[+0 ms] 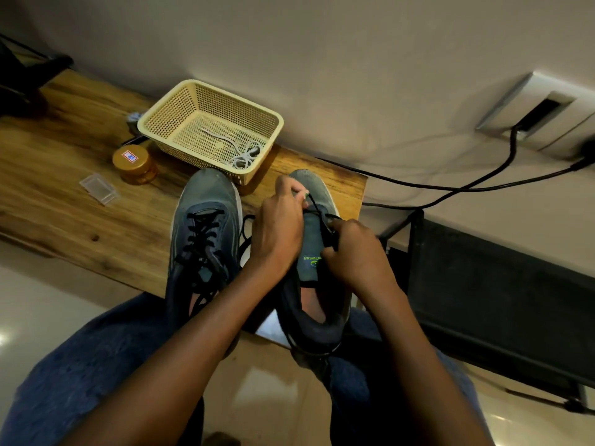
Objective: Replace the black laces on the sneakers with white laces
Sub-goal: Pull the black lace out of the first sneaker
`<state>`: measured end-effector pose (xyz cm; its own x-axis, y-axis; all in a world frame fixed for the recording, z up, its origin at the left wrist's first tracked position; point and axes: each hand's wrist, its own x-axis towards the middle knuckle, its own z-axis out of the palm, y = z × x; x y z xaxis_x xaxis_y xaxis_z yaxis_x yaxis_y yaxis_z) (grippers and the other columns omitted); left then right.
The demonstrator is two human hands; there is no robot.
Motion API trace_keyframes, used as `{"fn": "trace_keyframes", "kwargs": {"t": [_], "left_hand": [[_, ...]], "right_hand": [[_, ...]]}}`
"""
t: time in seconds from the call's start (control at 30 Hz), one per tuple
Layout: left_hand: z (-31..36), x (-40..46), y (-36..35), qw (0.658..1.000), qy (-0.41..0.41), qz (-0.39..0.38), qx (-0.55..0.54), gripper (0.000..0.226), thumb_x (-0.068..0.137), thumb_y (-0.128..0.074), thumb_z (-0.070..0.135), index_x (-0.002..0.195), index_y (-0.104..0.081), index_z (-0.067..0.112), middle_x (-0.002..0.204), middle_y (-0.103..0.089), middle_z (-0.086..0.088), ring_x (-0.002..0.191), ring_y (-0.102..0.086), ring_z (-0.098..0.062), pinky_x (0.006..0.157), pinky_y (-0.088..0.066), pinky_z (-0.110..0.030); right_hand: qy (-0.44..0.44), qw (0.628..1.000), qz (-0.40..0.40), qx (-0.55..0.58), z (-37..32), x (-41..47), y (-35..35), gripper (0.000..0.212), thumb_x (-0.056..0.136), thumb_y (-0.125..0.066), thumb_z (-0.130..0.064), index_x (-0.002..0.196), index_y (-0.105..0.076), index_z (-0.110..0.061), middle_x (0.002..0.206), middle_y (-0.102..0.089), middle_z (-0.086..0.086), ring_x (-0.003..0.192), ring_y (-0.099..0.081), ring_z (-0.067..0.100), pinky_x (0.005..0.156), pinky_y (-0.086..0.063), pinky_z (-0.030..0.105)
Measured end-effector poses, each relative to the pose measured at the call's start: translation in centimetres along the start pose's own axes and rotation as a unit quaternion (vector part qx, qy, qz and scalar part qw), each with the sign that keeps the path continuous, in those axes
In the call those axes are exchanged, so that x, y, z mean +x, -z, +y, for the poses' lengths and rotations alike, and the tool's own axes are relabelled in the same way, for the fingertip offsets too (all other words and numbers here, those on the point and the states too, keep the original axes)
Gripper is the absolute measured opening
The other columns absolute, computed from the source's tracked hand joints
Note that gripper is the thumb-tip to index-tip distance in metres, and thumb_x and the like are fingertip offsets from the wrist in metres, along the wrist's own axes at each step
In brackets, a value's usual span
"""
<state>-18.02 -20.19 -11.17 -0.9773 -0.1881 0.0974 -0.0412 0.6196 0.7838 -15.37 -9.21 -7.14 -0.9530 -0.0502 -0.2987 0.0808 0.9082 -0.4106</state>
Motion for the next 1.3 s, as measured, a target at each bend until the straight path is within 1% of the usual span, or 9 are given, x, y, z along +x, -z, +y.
{"fn": "trace_keyframes", "kwargs": {"t": [0.1,0.23,0.43,0.6,0.73,0.9,1.07,1.23,1.3], "left_hand": [[0.1,0.2,0.0,0.990,-0.048,-0.078,0.108,0.017,0.099,-0.048,0.024,0.112,-0.055,0.016,0.102,-0.067,-0.007,0.094,-0.060,-0.025,0.066,-0.039,-0.031],[-0.3,0.2,-0.2,0.970,-0.106,-0.105,0.194,0.030,0.092,-0.060,0.026,0.121,-0.058,0.019,0.117,-0.062,-0.004,0.108,-0.055,-0.023,0.079,-0.045,-0.032],[-0.3,0.3,0.2,0.985,-0.110,-0.068,0.113,0.014,0.088,-0.065,0.026,0.100,-0.068,0.020,0.099,-0.070,-0.003,0.090,-0.063,-0.023,0.064,-0.044,-0.031],[-0.2,0.2,0.0,0.992,-0.052,-0.052,0.102,0.015,0.098,-0.050,0.023,0.107,-0.053,0.012,0.086,-0.063,-0.008,0.076,-0.058,-0.026,0.059,-0.037,-0.034],[-0.3,0.0,-0.4,0.999,-0.017,-0.006,0.036,0.014,0.100,-0.045,0.022,0.109,-0.048,0.012,0.091,-0.067,-0.013,0.080,-0.062,-0.031,0.066,-0.050,-0.046],[-1.1,0.6,-1.0,0.996,-0.017,-0.065,0.053,0.015,0.091,-0.063,0.021,0.104,-0.067,0.019,0.100,-0.071,-0.005,0.093,-0.065,-0.024,0.075,-0.053,-0.040],[-1.3,0.6,-0.9,0.996,-0.030,-0.075,0.036,0.021,0.078,-0.076,0.019,0.099,-0.072,0.022,0.100,-0.072,0.001,0.090,-0.066,-0.018,0.074,-0.055,-0.035],[-1.4,0.5,-0.8,0.996,-0.054,-0.065,0.033,0.013,0.080,-0.074,0.013,0.088,-0.070,0.022,0.087,-0.071,0.000,0.082,-0.066,-0.017,0.068,-0.055,-0.037],[-1.1,0.5,-0.8,0.995,-0.054,-0.066,0.051,0.005,0.088,-0.066,0.020,0.094,-0.066,0.019,0.087,-0.070,-0.003,0.081,-0.064,-0.020,0.068,-0.052,-0.038]], "right_hand": [[-0.003,1.000,-0.007,0.003,0.2,0.0,-0.1,0.031,0.086,-0.057,-0.008,0.117,-0.060,-0.009,0.115,-0.058,0.013,0.101,-0.058,0.031,0.081,-0.050,0.038],[-0.002,1.000,-0.001,-0.010,0.1,0.1,-0.3,0.029,0.088,-0.056,-0.009,0.117,-0.059,-0.009,0.112,-0.056,0.013,0.100,-0.058,0.030,0.078,-0.048,0.036],[0.006,0.999,0.011,-0.032,-0.1,0.2,-0.6,0.029,0.088,-0.054,-0.008,0.117,-0.057,-0.008,0.113,-0.056,0.013,0.103,-0.056,0.031,0.079,-0.047,0.037],[0.007,0.999,0.019,-0.027,-0.2,0.1,-0.5,0.034,0.087,-0.057,-0.010,0.121,-0.057,-0.010,0.117,-0.055,0.014,0.105,-0.057,0.033,0.081,-0.049,0.039],[0.010,1.000,0.015,-0.023,-0.2,0.0,-0.5,0.035,0.087,-0.056,-0.010,0.122,-0.057,-0.010,0.117,-0.055,0.013,0.106,-0.056,0.032,0.084,-0.050,0.040],[0.011,0.999,0.002,-0.040,0.1,0.0,-0.6,0.030,0.088,-0.056,-0.010,0.117,-0.057,-0.007,0.116,-0.056,0.014,0.105,-0.056,0.032,0.082,-0.047,0.038],[0.013,0.998,0.004,-0.053,-0.1,0.1,-0.6,0.028,0.088,-0.053,-0.009,0.116,-0.056,-0.006,0.116,-0.055,0.014,0.105,-0.056,0.032,0.081,-0.047,0.038],[0.010,0.999,0.005,-0.053,-0.2,0.2,-0.8,0.029,0.089,-0.054,-0.010,0.118,-0.056,-0.007,0.116,-0.054,0.014,0.105,-0.055,0.031,0.083,-0.049,0.040],[0.013,0.999,0.014,-0.049,-0.2,0.1,-0.8,0.030,0.089,-0.054,-0.010,0.119,-0.056,-0.008,0.115,-0.054,0.013,0.104,-0.056,0.031,0.080,-0.047,0.038]]}}
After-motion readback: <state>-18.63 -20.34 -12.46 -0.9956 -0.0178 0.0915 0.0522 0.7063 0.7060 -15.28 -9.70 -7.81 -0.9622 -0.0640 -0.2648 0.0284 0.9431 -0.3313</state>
